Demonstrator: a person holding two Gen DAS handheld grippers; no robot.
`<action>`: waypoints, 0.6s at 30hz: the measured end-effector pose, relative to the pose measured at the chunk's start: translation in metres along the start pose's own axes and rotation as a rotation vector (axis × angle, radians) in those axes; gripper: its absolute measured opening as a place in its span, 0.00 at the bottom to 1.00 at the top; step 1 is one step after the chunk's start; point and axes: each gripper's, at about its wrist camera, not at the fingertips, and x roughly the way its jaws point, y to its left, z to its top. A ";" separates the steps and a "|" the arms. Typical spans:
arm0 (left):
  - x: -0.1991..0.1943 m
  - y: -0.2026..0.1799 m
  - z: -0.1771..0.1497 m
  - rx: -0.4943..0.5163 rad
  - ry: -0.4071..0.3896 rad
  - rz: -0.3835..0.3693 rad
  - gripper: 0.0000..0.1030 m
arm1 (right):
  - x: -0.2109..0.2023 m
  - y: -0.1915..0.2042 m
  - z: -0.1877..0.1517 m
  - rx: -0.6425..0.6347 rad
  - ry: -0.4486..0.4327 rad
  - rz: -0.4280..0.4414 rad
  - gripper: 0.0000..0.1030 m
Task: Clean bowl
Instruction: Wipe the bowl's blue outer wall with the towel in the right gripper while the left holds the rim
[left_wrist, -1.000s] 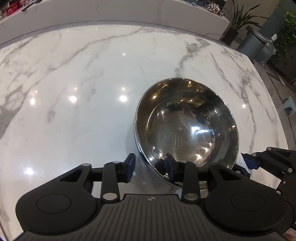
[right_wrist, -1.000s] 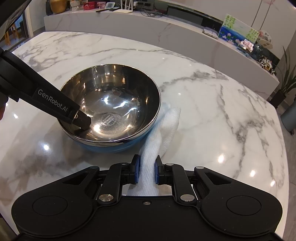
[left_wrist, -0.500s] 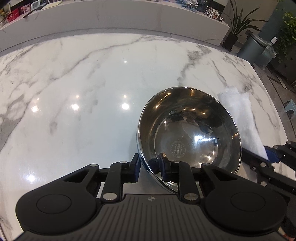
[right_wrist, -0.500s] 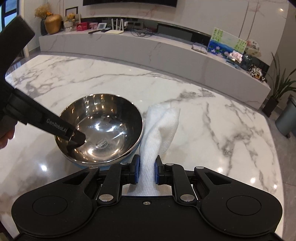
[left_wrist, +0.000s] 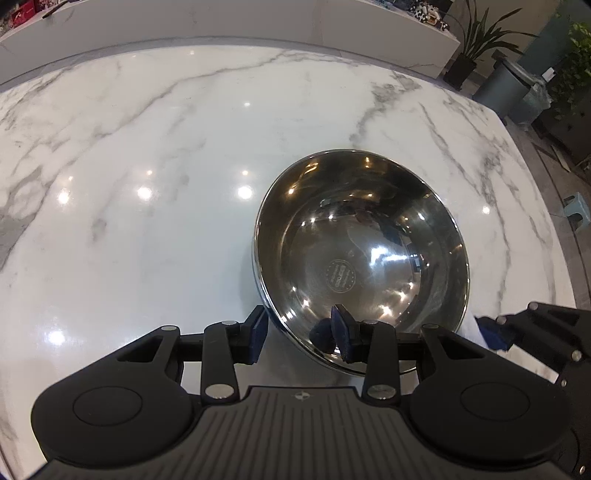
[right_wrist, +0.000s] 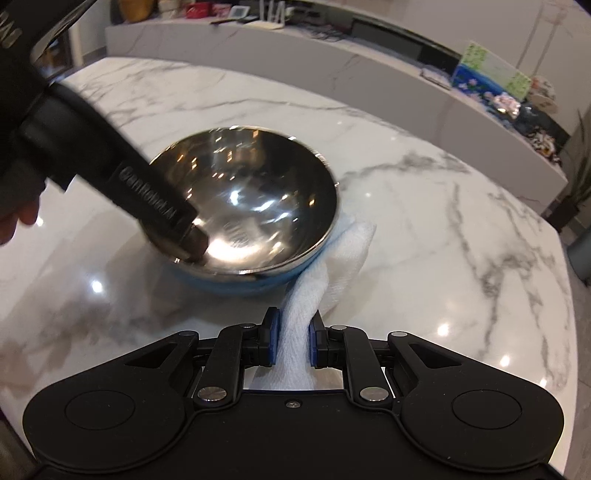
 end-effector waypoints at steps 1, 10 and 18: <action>0.000 0.000 0.000 0.001 -0.001 0.001 0.31 | 0.000 -0.001 0.000 0.002 -0.002 -0.002 0.13; -0.002 -0.006 0.000 0.071 -0.025 0.007 0.27 | -0.021 -0.023 0.005 0.088 -0.127 -0.061 0.13; 0.000 -0.008 0.001 0.075 -0.010 -0.025 0.27 | -0.015 -0.026 0.003 0.069 -0.094 -0.053 0.13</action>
